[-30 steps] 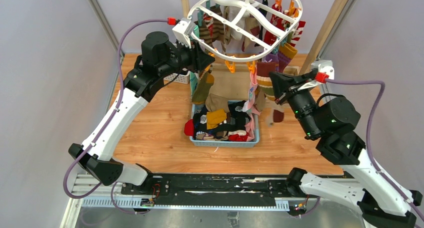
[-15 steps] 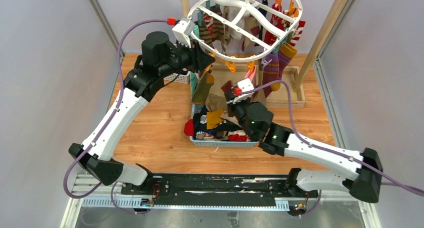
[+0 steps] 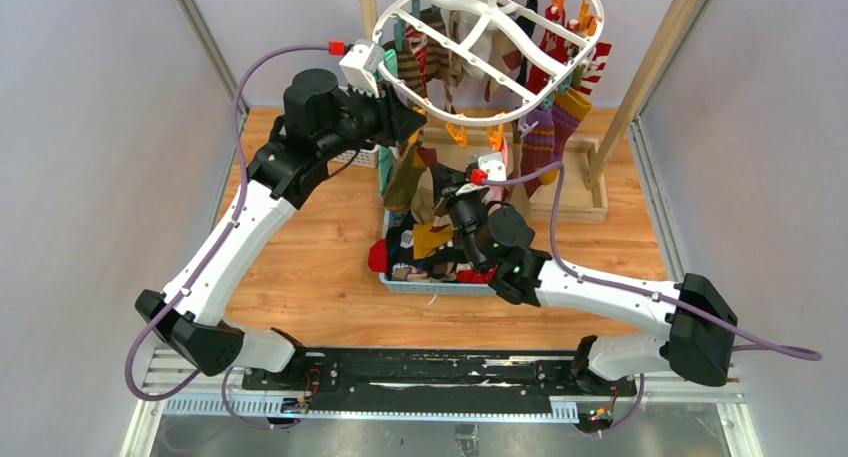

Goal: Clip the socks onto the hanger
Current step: Clamp the sock onto the hanger.

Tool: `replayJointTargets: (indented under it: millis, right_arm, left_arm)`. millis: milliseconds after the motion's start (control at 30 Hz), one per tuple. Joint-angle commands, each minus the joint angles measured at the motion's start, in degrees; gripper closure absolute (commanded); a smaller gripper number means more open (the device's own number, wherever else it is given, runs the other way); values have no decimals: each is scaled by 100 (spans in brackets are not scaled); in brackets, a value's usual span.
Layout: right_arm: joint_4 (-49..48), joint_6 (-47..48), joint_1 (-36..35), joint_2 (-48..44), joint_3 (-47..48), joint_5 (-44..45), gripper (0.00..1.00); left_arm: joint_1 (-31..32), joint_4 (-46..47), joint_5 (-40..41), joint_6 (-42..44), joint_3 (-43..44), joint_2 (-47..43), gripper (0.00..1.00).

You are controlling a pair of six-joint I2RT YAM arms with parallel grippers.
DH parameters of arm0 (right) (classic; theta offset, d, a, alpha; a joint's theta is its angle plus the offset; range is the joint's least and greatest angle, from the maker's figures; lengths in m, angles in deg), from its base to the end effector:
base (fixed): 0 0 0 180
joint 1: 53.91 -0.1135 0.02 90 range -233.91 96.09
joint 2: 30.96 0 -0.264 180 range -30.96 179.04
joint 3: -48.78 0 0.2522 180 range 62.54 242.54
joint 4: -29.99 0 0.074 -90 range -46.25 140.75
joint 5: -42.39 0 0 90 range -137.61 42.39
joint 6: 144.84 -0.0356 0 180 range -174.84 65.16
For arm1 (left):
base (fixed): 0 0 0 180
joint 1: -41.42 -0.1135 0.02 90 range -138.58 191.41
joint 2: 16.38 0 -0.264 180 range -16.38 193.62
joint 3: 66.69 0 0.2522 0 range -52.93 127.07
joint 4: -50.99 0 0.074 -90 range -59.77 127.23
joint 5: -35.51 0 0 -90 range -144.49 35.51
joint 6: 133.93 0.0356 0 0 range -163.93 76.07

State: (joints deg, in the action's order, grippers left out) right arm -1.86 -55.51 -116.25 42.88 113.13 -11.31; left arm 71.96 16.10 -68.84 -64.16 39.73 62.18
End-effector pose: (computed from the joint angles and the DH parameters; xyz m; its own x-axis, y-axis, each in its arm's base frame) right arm 0.1534 0.2473 0.3646 0.1712 0.3470 -0.9221 -0.4617 0.8551 0.2360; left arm 0.2524 -0.1592 0.4768 -0.3424 -0.1870 -0.9208 0.6243 0.6872 -0.3717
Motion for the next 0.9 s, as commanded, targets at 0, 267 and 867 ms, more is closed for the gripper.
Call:
replayJointTargets:
  millis: [0,267,867]
  right_arm:
    - [-424,-507,-66,173,95,222,100]
    - [-369,-784,-123,488,387,267,100]
    - [-33,-1041,-119,693,788,-41,100]
  left_arm:
    - [-128,-563,952,-141,-134,-46,100]
    - [-56,-486,1424,-380,-6,-8,100]
    - [127,-223,1473,-73,-102,3,100]
